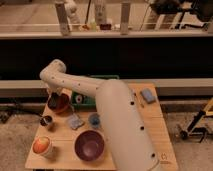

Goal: Wipe red bowl with eraser

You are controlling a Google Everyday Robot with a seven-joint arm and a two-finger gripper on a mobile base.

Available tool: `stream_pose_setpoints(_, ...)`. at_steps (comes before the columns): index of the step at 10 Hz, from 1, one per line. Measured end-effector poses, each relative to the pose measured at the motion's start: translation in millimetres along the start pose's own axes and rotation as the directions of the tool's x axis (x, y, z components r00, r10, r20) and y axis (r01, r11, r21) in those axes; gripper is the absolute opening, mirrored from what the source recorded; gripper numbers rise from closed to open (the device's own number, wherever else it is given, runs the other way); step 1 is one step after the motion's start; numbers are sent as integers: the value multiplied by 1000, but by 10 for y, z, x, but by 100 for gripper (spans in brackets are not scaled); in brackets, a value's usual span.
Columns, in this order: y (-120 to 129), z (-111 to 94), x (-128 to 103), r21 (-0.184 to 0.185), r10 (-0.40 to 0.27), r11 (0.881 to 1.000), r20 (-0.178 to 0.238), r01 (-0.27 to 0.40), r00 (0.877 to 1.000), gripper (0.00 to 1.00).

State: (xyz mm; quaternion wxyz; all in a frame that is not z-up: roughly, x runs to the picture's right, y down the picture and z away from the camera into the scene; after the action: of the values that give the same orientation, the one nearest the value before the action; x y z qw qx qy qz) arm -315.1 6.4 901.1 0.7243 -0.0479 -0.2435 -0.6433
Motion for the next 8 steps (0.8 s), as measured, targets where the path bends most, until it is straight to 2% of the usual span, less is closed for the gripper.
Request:
stream_pose_setpoints(3,10,-52,-141,14,-21,1000,9,21,1000,0)
stream_pose_setpoints(8,375,-86,-117,-18,19,1000,-5,-19,1000,0)
